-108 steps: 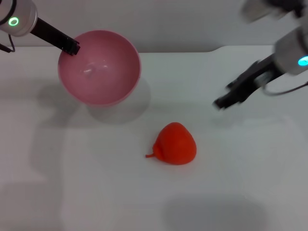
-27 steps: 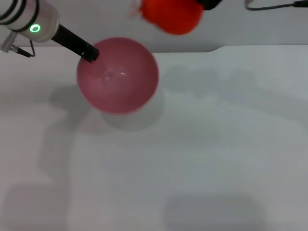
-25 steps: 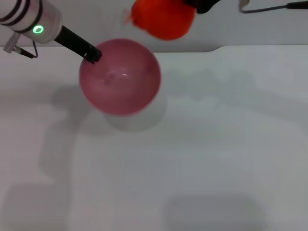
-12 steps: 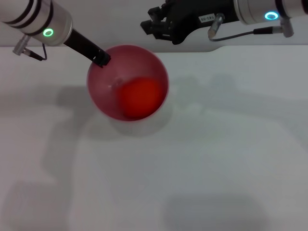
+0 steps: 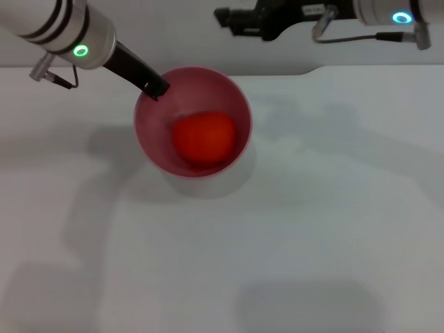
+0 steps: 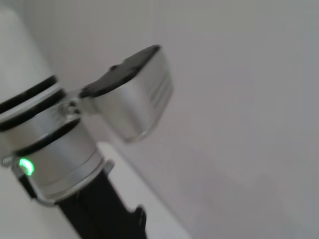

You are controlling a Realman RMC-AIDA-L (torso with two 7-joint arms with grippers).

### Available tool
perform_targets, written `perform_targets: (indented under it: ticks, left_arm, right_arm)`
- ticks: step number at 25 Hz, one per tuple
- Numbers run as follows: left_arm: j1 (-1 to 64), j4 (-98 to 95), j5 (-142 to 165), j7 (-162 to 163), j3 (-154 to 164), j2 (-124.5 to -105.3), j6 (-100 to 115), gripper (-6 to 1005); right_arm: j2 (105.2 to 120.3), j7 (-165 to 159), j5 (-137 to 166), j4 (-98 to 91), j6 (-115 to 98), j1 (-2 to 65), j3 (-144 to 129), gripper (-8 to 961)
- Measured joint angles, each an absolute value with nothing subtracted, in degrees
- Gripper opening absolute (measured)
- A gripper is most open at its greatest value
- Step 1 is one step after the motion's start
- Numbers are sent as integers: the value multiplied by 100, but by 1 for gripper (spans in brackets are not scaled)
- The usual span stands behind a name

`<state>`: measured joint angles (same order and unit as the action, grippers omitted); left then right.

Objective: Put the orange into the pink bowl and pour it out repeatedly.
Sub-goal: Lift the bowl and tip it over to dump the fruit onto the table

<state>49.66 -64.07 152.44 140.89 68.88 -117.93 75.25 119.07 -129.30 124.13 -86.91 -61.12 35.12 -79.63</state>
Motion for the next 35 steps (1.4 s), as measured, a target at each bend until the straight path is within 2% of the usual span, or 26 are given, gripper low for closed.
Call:
perform_targets:
  ticks: [5,8,10,13,16,20,23,35]
  left_arm:
    - [4673,-6451,14848,14041,7404,-11809,6848,44]
    - [4424,-6460,14372,13915,7667,-11810,6280,44]
    - [4285,-6464,14016,13758,7774,-11810,5968,44]
    - [4169,-6444,13707,13546,7824,-11805,5718,44]
    - [4113,-6453,13618,13488,7860,-11806,5600,44]
    - [3851,-6522,13235,13355,8261,-11806,4894,44]
    - [3636,-6640,12968,13193,8691,-11807,4284,44]
    - [3010,-6829,12957,12447,10726,-11819,1209,43]
  right_arm:
    - [11934,-11224,11122,-8594,-5264,2811,-8041,510]
    - [11924,-8825,8644,-8191,-4485,2118,-8280,509]
    - [11925,-8183,8066,-8075,-4447,1998,-8308,509]
    - [11938,-5495,5195,-7510,-4782,1486,-8360,509]
    - [11942,-4020,3543,-6950,-5425,1261,-8384,509]
    - [11912,-2068,743,-5195,-7822,1307,-8402,510]
    - [11900,-1764,-116,-4527,-8775,1342,-8350,510]
    - [11896,-2212,-567,-4209,-8895,1290,-8147,509]
